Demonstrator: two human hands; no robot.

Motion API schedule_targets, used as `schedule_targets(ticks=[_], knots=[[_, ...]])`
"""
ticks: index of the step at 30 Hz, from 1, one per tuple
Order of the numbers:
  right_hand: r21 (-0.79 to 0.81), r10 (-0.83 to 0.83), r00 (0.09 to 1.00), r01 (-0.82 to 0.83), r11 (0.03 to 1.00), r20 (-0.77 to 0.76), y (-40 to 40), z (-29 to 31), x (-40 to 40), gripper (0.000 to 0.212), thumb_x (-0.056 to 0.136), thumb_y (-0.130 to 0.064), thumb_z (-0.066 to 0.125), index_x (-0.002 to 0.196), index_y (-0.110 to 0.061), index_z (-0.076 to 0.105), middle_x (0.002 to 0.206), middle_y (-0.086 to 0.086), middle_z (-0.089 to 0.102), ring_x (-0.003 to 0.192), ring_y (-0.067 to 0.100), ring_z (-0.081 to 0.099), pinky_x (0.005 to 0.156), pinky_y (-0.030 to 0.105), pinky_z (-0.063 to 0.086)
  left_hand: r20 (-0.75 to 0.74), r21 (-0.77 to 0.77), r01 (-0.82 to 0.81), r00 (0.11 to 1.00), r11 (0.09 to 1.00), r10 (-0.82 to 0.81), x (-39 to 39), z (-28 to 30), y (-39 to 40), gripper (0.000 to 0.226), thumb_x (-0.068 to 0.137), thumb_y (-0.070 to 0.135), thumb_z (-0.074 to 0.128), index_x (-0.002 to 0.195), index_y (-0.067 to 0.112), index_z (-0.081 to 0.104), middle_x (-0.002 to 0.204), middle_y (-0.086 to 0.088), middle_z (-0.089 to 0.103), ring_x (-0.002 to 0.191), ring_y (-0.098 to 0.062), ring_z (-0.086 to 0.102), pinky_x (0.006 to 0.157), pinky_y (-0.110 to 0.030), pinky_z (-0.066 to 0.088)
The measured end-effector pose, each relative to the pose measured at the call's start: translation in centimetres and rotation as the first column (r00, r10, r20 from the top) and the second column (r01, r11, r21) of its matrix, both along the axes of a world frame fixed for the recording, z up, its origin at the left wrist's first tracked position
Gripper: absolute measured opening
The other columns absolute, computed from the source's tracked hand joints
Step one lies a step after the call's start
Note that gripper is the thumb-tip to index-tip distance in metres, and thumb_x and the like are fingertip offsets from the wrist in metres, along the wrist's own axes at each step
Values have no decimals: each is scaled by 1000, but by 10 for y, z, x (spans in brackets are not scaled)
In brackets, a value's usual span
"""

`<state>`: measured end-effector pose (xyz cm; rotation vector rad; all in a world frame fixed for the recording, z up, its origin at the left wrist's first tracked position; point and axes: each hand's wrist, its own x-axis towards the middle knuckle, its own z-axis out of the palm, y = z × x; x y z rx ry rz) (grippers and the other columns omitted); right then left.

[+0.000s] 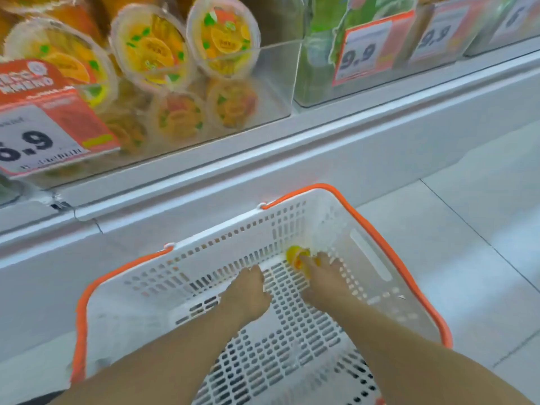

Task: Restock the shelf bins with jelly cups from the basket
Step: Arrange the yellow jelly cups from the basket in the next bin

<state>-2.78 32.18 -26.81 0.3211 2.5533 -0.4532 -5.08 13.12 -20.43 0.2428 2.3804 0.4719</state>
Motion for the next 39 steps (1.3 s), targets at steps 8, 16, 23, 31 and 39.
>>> schedule_targets(ticks=[8,16,23,31,39], knots=[[153,74,997,-70,986,-23,-21,-9,-1,67,86,-15,67,143,-12,32,141,11,33,128,35,39,93,39,47,-267,50,18,964,999,-4,-15,-45,29,54,89,3,60,136,21,42,138,0,37,103,-21,57,80,-30,47],[-205,249,857,-172,963,451,18,74,-13,80,75,-36,83,146,-28,47,148,-1,44,127,24,53,98,35,49,-249,-206,536,780,819,-574,-39,-83,77,106,78,-6,70,157,29,8,164,-3,2,151,-31,2,118,-49,22],[-318,254,880,-126,940,402,48,129,-6,72,74,-34,84,138,-39,51,131,-6,50,115,16,55,93,28,46,-45,-64,206,977,976,-209,-33,-77,70,66,75,23,79,132,20,46,128,-5,50,118,-24,49,91,-37,53],[-199,371,880,-323,925,297,34,248,-29,66,68,-38,88,125,-35,55,114,-12,55,95,5,57,77,21,47,303,-13,267,919,964,-251,-34,65,6,73,73,53,81,132,18,55,125,5,54,103,-15,59,86,-33,54],[-406,301,922,-379,832,-244,-3,402,-44,54,59,-14,95,104,-31,70,98,1,74,84,15,69,78,26,52,3,-2,361,933,933,-361,-21,262,-39,62,70,60,81,120,30,60,113,14,60,101,-8,62,90,-35,55]])
